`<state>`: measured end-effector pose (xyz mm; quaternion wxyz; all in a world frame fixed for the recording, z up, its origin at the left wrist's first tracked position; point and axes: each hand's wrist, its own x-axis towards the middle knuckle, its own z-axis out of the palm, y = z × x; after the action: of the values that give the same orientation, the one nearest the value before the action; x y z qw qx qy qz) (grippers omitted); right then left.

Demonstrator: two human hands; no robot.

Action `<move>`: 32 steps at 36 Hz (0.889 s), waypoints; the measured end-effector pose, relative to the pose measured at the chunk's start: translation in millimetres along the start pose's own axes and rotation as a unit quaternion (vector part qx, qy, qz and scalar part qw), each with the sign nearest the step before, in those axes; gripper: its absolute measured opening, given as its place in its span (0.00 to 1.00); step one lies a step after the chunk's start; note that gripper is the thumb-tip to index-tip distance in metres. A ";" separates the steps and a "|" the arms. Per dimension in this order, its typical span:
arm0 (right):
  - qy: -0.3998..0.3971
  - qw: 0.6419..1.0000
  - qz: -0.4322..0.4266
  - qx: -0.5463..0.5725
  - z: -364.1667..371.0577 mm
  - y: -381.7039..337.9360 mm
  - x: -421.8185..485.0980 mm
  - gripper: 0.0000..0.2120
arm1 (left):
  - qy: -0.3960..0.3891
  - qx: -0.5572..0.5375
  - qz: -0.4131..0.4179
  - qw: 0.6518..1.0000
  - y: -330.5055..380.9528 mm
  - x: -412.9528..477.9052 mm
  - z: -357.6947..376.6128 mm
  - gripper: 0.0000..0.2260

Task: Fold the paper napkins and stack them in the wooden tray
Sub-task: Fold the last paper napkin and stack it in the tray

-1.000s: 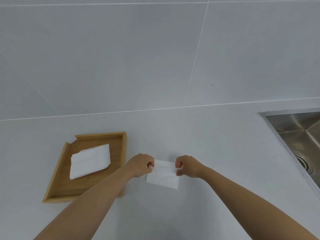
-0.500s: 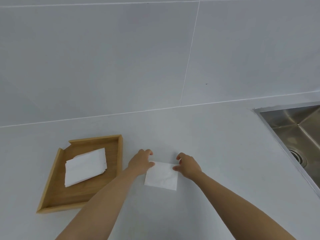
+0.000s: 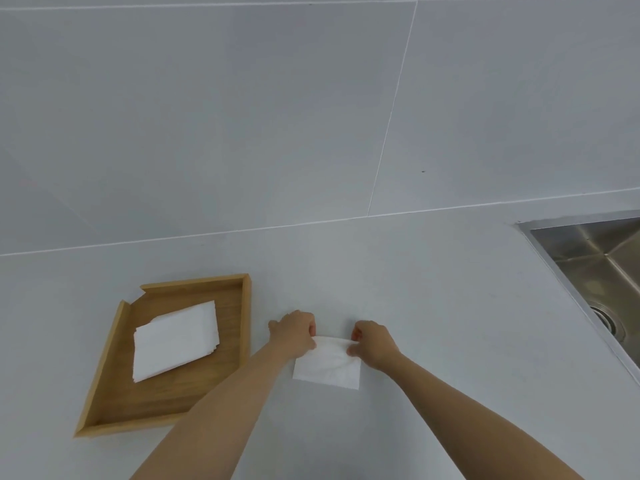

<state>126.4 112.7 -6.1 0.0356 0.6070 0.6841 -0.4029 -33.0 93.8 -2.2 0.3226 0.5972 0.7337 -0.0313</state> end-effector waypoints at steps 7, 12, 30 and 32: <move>0.012 0.980 -0.063 0.189 -17.2 -33.3 -3.4 0.14 | 0.037 -0.226 -0.008 0.973 -27.7 -16.9 -35.8 0.09; -0.010 0.946 -0.082 0.313 -11.0 -79.8 1.2 0.08 | 0.129 -0.329 -0.041 0.935 -62.7 -35.4 -62.7 0.11; -0.067 0.966 -0.185 0.170 85.9 -203.8 16.8 0.05 | 0.287 -0.351 -0.158 0.877 -199.9 -90.7 -80.6 0.05; -0.074 0.968 -0.188 0.146 92.0 -209.7 20.7 0.09 | 0.273 -0.335 -0.174 0.885 -209.1 -90.2 -79.5 0.09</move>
<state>-99.7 87.5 27.4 -0.0788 0.4347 0.7151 -0.5418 -248.1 -8.6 35.7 0.2799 0.3011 0.8516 0.3252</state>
